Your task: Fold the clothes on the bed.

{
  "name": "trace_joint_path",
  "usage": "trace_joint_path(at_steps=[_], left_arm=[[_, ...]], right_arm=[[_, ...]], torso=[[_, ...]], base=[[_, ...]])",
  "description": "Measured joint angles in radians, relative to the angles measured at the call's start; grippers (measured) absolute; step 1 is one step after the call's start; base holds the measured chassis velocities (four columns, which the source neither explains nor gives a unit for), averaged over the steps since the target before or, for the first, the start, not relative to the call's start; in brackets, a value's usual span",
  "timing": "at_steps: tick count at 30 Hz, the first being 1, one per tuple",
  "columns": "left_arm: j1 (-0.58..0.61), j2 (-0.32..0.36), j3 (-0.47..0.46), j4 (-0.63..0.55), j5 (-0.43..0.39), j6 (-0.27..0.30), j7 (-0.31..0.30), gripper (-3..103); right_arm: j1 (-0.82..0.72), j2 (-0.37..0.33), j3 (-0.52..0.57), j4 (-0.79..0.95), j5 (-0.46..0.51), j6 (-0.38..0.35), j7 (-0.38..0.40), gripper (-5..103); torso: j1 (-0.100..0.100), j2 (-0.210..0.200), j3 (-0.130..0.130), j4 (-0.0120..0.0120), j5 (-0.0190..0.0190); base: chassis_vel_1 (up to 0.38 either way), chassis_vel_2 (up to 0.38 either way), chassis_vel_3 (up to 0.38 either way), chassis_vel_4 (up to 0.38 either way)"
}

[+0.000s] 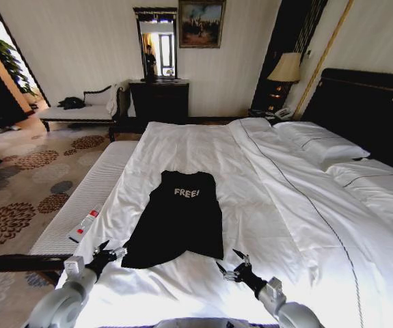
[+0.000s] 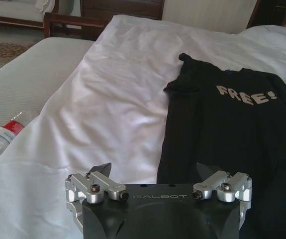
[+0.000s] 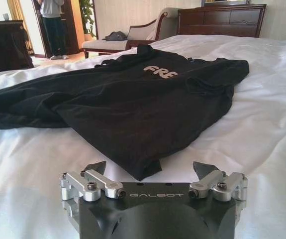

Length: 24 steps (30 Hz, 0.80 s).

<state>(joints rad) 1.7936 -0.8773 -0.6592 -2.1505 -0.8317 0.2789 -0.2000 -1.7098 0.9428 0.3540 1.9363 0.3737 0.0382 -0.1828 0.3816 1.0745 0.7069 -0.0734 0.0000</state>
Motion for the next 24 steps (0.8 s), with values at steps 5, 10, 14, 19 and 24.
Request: trace_joint_path(at_steps=[5, 10, 14, 19, 24], left_arm=[[-0.025, 0.009, -0.006, 0.007, -0.026, 0.01, -0.01, 98], [-0.049, 0.012, -0.007, 0.024, -0.04, 0.012, -0.015, 98], [-0.064, 0.012, -0.007, 0.032, -0.05, 0.014, -0.016, 98], [-0.074, 0.01, -0.012, 0.043, -0.063, 0.015, -0.016, 98], [-0.074, 0.011, -0.013, 0.051, -0.066, 0.015, -0.014, 98]], right_arm=[[0.01, 0.007, -0.023, 0.0, 0.035, -0.016, 0.004, 85], [0.014, 0.016, -0.039, -0.002, 0.052, -0.016, 0.007, 73], [0.022, 0.022, -0.048, -0.004, 0.063, -0.014, 0.014, 65], [0.025, 0.022, -0.052, -0.003, 0.071, -0.015, 0.023, 47], [0.023, 0.028, -0.061, -0.004, 0.074, -0.017, 0.032, 37]], torso=[[0.0, 0.0, 0.0, 0.0, 0.0001], [0.0, 0.0, 0.0, 0.0, 0.0], [0.0, 0.0, 0.0, 0.0, 0.0], [0.0, 0.0, 0.0, 0.0, 0.0], [0.0, 0.0, 0.0, 0.0, 0.0]], base=[[0.0, 0.0, 0.0, 0.0], [0.0, 0.0, 0.0, 0.0], [0.0, 0.0, 0.0, 0.0], [0.0, 0.0, 0.0, 0.0], [0.0, 0.0, 0.0, 0.0]])
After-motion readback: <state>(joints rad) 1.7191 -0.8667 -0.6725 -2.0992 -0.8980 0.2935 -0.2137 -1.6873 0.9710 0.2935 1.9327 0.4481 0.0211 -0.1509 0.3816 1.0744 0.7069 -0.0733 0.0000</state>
